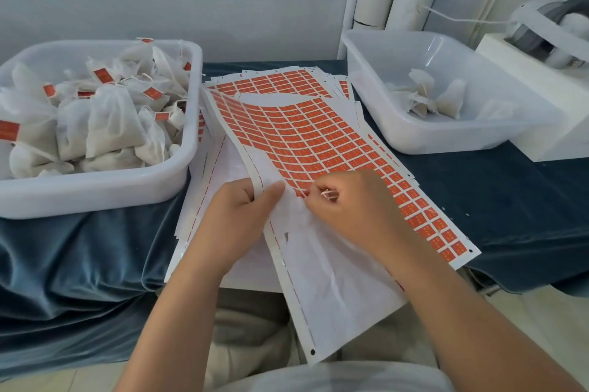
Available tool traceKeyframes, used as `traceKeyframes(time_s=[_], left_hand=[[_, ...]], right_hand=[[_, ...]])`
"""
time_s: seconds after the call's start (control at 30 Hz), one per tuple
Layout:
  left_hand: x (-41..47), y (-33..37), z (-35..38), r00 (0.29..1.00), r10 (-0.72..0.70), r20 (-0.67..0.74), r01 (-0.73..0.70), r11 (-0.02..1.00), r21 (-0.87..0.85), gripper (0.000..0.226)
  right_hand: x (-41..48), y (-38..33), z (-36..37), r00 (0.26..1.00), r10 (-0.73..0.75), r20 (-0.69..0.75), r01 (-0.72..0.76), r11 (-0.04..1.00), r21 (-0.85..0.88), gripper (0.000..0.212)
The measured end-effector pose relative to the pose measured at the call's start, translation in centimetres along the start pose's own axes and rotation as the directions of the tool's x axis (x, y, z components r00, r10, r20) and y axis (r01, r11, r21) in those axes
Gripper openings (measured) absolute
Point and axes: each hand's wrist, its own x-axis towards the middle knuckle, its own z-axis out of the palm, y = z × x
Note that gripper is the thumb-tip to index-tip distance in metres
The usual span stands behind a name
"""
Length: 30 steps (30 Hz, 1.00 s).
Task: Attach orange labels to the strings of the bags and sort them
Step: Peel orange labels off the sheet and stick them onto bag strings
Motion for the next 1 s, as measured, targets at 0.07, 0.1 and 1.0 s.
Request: traceKeyframes(time_s=[0.07, 0.1, 1.0], left_hand=[[-0.1, 0.2, -0.2, 1.000, -0.001, 0.008, 0.001, 1.000, -0.022, 0.034], [-0.2, 0.3, -0.2, 1.000, 0.009, 0.014, -0.009, 1.000, -0.030, 0.031], [-0.5, -0.1, 0.7, 0.992, 0.126, 0.016, -0.118, 0.962, -0.244, 0.019]], right_hand=[[0.1, 0.3, -0.2, 0.999, 0.032, -0.016, -0.031, 0.996, 0.086, 0.025], [0.0, 0.2, -0.2, 0.999, 0.046, -0.011, -0.044, 0.992, 0.120, 0.022], [-0.2, -0.1, 0.0, 0.995, 0.075, 0.069, -0.091, 0.961, 0.261, 0.020]])
